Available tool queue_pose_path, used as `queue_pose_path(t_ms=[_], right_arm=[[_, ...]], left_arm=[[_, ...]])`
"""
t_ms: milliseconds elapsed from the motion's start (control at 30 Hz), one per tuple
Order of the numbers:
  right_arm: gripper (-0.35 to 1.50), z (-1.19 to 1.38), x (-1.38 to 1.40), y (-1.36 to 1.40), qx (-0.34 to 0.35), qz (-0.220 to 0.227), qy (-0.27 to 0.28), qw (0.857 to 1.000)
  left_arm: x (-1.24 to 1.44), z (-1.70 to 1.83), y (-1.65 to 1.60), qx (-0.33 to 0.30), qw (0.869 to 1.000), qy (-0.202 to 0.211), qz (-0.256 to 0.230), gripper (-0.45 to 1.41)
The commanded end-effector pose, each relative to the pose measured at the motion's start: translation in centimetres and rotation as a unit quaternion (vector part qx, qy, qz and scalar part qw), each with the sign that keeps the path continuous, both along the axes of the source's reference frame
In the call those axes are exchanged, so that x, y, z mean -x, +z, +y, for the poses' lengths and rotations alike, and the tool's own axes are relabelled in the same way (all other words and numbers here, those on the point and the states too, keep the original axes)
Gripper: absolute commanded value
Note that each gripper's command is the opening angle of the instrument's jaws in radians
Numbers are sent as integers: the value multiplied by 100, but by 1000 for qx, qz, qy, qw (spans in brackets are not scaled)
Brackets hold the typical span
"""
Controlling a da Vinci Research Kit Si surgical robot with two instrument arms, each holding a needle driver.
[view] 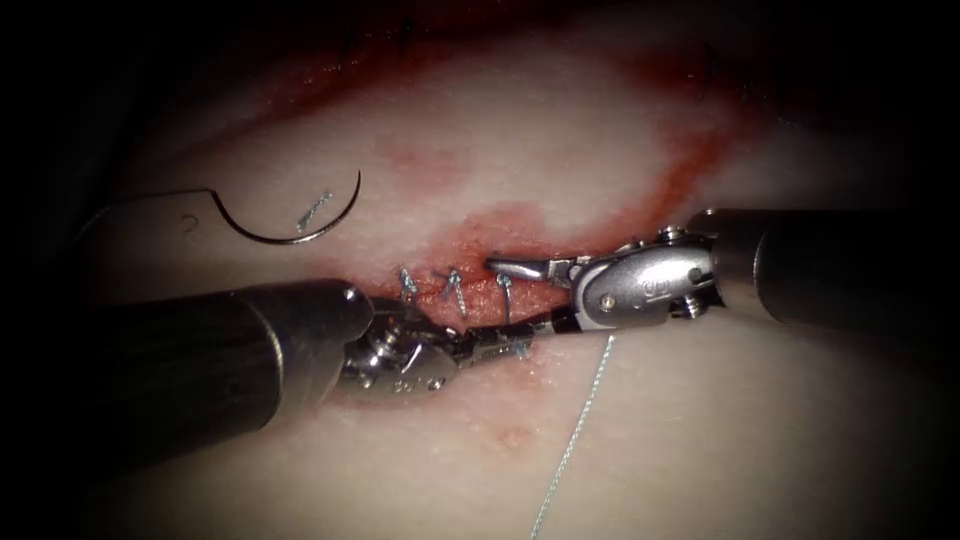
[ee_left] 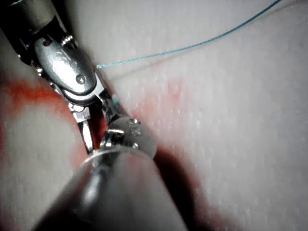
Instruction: Wound Closure
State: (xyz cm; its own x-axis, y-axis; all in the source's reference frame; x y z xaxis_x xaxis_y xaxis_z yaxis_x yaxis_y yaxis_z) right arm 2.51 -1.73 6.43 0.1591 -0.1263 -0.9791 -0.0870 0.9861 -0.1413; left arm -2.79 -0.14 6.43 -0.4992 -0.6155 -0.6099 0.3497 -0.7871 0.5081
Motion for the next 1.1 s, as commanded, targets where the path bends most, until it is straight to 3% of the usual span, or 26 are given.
queue_pose_path(t_ms=[33,800,900,967,1000,1067,1100], right_arm=[[98,0,-20,6,6,8,-6,1000],[96,-7,-42,15,17,7,0,1000],[78,-8,-44,17,18,6,0,1000],[54,-8,-44,17,18,5,-1,1000],[54,-8,-44,17,18,5,-1,1000],[-20,-9,-44,17,18,3,-3,1000],[-35,-10,-44,18,18,4,-7,1000]], left_arm=[[6,-2,7,-2,1000,-1,0,-45],[12,-10,7,-14,1000,-6,3,-45],[14,-11,6,-15,1000,-4,3,-45],[15,-11,7,-16,1000,-4,4,-45],[15,-11,7,-16,1000,-4,4,-45],[15,-12,7,-15,1000,-4,5,-45],[15,-12,7,-15,1000,-4,5,-45]])
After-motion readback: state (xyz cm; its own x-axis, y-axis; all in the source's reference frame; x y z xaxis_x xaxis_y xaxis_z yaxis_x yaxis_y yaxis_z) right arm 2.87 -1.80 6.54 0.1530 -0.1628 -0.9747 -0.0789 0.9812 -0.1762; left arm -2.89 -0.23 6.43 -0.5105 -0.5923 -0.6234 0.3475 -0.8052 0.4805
